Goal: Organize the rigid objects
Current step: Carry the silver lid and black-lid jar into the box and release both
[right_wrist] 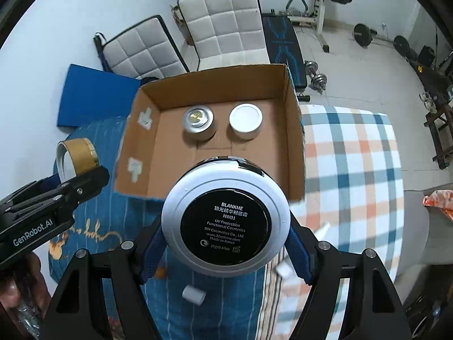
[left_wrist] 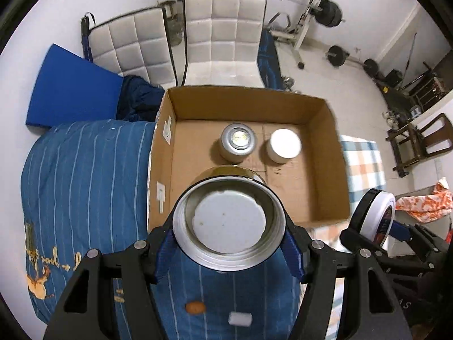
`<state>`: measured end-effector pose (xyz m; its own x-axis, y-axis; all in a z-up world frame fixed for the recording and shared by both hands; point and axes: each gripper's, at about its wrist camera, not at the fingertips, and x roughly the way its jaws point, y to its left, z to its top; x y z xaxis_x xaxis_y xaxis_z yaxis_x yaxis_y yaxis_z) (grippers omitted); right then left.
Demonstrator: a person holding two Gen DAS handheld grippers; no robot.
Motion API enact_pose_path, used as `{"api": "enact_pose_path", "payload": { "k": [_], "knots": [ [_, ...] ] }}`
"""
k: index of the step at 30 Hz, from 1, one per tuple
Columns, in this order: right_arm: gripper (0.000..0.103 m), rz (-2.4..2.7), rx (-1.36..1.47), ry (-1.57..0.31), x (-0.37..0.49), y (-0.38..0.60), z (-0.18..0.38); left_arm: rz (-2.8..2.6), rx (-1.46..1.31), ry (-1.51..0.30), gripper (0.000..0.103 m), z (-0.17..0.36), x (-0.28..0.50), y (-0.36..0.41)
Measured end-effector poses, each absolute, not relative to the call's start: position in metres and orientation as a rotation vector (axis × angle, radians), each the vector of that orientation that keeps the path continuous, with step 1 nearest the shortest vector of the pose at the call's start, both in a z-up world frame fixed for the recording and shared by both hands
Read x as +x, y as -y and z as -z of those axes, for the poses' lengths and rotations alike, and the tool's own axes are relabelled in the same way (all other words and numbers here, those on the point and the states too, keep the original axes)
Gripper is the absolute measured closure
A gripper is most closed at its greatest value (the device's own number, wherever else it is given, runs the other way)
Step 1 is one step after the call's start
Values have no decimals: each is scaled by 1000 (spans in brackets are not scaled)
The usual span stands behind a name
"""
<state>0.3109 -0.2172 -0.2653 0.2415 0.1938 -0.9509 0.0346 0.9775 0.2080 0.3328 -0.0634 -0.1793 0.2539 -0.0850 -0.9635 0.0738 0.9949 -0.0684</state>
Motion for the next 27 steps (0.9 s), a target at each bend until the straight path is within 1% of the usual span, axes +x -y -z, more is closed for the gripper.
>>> {"api": "enact_pose_path", "payload": {
  "k": [3,10,15,18,27],
  "knots": [
    [26,-93,199,-1373,345,221,299,77,-2,-1362,41,210,362,60],
    [26,-47,183,-1531,407,219,390,-6,-15,-1548,41,307,435,43],
    [26,-37,127,-1626,430,207,434,-44,37,-1639,40,349,459,42],
    [26,-48,107,-1672,439,197,451,-59,82,-1636,40,354,463,47],
    [26,-31,79,-1761,451,193,491,-10,-8,-1734,40,379,459,47]
  ]
}}
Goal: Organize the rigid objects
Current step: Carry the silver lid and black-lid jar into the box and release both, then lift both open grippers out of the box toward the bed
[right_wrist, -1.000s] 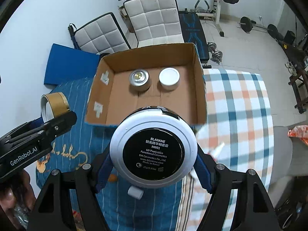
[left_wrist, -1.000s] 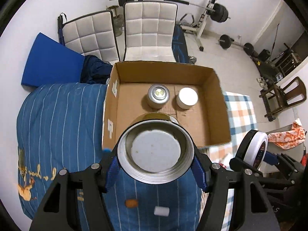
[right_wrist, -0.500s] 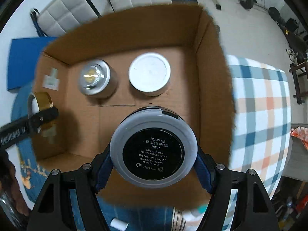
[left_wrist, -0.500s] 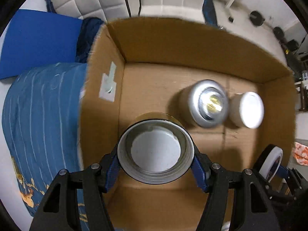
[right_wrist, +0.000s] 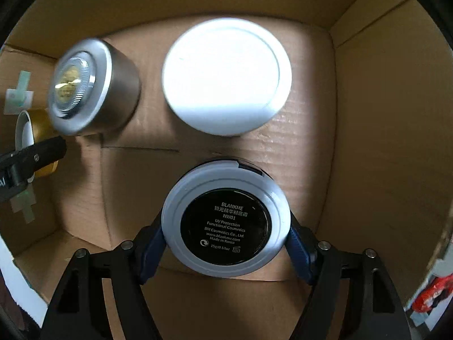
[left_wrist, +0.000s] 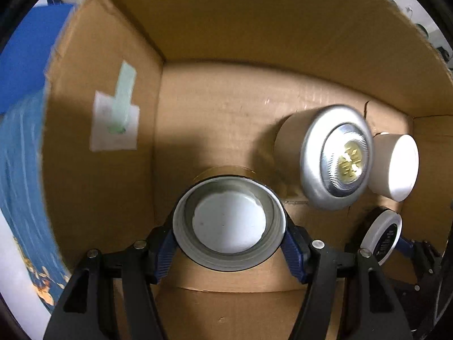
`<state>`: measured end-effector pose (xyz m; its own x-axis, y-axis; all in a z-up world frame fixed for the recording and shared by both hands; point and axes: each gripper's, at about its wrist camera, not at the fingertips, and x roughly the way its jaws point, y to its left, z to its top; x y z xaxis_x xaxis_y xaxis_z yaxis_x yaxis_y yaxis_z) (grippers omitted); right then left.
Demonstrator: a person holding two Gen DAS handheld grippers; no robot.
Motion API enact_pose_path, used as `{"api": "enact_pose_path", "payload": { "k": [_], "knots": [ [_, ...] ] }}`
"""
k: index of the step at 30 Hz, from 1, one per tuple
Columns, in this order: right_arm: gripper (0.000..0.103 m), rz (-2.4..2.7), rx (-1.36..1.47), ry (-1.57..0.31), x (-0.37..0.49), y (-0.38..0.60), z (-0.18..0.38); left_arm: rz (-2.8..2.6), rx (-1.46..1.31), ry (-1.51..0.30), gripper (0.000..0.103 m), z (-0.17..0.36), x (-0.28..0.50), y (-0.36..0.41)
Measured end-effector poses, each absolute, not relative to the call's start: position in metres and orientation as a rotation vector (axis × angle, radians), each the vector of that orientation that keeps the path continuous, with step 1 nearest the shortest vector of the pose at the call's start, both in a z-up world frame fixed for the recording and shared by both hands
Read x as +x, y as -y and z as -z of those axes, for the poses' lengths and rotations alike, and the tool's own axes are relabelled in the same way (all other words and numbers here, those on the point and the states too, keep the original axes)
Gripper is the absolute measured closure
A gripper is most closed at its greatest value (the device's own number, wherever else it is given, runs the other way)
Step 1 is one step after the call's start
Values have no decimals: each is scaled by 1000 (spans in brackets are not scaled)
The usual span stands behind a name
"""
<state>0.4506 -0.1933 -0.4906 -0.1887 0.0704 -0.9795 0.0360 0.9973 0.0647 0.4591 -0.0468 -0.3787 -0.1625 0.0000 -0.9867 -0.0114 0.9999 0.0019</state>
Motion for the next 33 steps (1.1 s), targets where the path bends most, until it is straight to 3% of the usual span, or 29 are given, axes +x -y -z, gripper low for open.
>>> {"api": "enact_pose_path", "payload": {
  "k": [6,8,14,16,17,20,21,33],
  "knots": [
    [25,-26,108,-1791,451,196,497,15,-86,-1792,40,391,444,38],
    [25,-29,115,-1801,452,197,497,21,-103,-1795,34,390,439,38],
    [12,-43,115,-1778,449,194,483,34,-133,-1762,28,374,428,37],
    [9,-48,106,-1761,445,193,474,45,-133,-1729,24,361,415,40],
    [6,-50,105,-1751,444,191,470,47,-126,-1713,14,353,409,42],
    [0,-49,88,-1708,436,190,453,45,-82,-1648,10,331,390,44],
    [0,-42,73,-1683,432,189,444,44,-77,-1632,3,324,389,45],
    [0,-39,101,-1483,368,197,359,80,-70,-1391,2,226,337,31]
  ]
}}
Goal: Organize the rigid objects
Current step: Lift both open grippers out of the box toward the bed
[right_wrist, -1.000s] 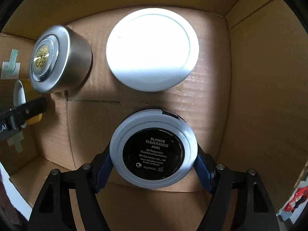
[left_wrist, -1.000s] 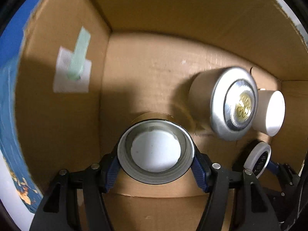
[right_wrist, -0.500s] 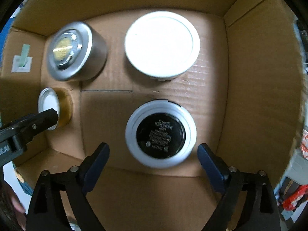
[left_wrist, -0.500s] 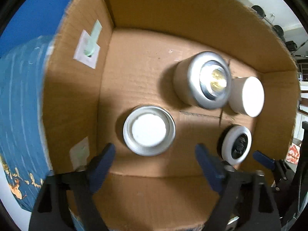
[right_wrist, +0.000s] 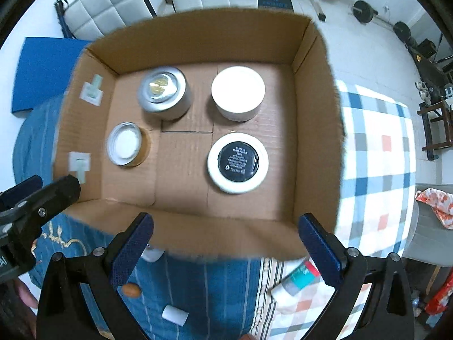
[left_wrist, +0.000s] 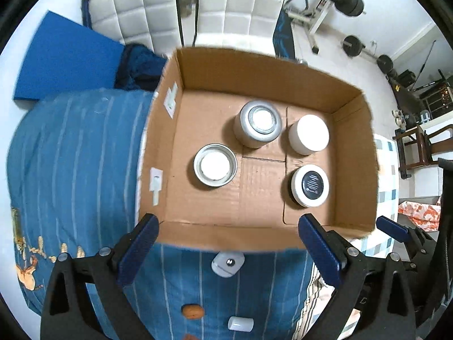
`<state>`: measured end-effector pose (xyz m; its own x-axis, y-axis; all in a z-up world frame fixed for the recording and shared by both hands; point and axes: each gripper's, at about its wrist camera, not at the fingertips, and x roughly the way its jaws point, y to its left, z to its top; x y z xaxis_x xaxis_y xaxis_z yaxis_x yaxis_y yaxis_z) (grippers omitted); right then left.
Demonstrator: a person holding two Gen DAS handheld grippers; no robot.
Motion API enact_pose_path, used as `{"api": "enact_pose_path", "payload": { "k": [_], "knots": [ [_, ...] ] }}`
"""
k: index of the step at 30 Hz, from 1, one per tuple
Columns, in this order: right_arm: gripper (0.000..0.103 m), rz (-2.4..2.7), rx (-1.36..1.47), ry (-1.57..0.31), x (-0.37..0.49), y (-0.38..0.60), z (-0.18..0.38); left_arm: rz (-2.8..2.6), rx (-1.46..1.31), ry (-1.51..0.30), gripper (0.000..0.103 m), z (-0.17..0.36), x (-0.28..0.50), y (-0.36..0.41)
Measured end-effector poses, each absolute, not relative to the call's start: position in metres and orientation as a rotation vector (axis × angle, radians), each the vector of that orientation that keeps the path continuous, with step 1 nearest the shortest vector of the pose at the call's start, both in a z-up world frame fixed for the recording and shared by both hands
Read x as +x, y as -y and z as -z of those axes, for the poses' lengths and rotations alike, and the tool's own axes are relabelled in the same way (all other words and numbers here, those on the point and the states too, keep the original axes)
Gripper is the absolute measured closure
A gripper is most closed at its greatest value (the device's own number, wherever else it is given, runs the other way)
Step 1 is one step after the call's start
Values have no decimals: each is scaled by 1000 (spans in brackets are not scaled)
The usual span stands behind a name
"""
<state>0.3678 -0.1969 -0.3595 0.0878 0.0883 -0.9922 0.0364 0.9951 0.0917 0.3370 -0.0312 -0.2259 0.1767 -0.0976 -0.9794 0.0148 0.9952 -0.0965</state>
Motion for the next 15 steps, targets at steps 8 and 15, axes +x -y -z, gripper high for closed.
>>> {"api": "enact_pose_path", "payload": {
  "k": [8,15],
  "knots": [
    [0,-42,100,-1349,306,185,288,99,-55,-1270,2,180,293,38],
    [0,-45,97,-1276,266,184,249,109,-38,-1205,2,149,258,36]
  ]
}}
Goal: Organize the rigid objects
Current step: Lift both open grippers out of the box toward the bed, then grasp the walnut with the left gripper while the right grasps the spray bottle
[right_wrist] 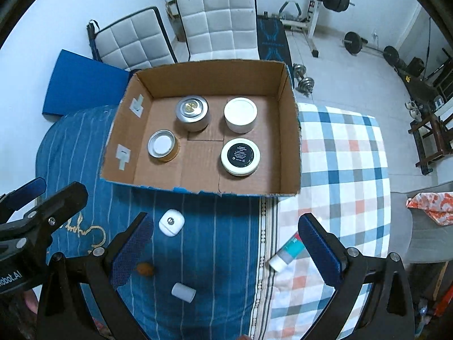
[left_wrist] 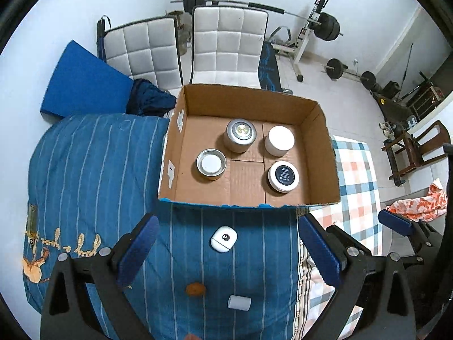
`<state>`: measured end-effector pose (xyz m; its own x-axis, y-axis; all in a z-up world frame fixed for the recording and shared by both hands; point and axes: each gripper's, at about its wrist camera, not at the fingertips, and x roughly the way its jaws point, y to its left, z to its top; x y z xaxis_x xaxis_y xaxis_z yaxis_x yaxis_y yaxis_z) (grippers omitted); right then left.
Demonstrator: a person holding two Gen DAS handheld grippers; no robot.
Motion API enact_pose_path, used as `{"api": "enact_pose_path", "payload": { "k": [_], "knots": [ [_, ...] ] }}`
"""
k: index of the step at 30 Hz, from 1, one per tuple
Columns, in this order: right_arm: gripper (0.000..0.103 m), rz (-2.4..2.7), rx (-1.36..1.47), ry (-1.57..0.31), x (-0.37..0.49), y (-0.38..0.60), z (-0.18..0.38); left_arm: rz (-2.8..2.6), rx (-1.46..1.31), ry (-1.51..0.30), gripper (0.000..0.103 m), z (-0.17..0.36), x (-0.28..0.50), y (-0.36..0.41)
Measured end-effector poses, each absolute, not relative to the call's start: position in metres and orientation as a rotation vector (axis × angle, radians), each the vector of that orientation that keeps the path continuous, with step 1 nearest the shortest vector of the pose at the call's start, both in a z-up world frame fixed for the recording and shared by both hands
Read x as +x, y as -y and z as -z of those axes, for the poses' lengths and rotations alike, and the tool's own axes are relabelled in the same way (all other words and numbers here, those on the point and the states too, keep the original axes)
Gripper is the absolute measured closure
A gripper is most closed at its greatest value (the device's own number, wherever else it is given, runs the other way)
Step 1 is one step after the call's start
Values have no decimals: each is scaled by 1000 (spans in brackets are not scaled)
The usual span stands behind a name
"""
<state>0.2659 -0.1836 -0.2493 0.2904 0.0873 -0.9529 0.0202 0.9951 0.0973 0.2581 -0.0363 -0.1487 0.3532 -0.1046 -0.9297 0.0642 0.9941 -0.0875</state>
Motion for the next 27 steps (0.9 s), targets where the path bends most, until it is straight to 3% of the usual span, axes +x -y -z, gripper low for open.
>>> {"api": "enact_pose_path", "payload": {
  "k": [9,14,27],
  "knots": [
    [0,-55,100,-1204,233,183,217,119,-39,-1148,2,123,231,36],
    [0,-48,115,-1223,219,194,225,81,-9,-1178,2,134,217,29],
    [0,139,286,-1553,196,288,380,-40,-69,-1523,2,285,192,-7]
  ]
}}
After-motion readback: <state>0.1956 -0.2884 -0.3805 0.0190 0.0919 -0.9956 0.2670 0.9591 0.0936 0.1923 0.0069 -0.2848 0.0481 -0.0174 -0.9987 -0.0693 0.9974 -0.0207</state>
